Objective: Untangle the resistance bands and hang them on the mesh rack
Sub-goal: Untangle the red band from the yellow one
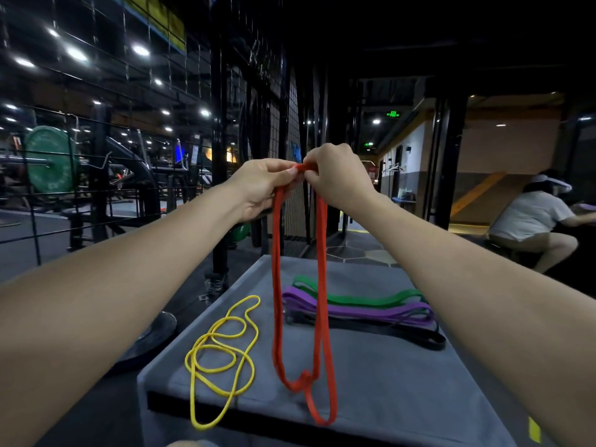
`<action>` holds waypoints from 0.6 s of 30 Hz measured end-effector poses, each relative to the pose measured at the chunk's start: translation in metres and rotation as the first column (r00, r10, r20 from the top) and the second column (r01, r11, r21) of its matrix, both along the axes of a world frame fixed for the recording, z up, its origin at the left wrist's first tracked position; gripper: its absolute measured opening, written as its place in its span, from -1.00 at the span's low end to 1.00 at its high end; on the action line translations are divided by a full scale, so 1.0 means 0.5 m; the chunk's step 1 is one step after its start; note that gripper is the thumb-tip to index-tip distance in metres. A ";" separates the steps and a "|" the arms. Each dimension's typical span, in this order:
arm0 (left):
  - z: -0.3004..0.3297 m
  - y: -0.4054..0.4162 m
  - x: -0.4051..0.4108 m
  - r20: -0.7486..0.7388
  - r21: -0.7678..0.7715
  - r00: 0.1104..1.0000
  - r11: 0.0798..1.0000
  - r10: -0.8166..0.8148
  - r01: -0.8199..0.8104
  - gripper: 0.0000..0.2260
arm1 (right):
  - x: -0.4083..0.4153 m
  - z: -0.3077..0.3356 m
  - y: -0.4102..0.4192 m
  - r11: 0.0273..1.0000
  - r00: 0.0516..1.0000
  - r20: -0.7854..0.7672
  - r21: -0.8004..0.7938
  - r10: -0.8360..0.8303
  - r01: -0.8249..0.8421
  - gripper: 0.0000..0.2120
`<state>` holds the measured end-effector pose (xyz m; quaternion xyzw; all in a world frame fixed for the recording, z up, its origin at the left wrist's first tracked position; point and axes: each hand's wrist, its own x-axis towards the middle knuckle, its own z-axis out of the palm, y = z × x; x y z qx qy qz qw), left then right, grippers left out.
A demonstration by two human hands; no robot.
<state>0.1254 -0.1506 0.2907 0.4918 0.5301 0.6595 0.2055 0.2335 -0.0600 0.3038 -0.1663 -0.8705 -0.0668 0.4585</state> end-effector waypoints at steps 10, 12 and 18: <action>-0.024 0.027 0.011 -0.143 -0.019 0.989 0.999 0.025 -0.028 -0.90 | -0.009 0.000 0.027 0.996 0.995 0.045 -0.010 -0.085 0.086 -0.74; -0.033 0.032 0.014 -0.184 -0.057 0.983 0.998 0.024 -0.035 -0.88 | -0.010 0.004 0.032 0.997 0.998 0.017 -0.035 -0.062 0.063 -0.80; -0.114 0.082 0.044 -0.133 -0.121 0.988 0.991 -0.073 0.057 -0.46 | -0.005 -0.008 0.065 0.994 0.998 0.002 -0.091 -0.056 0.056 -0.76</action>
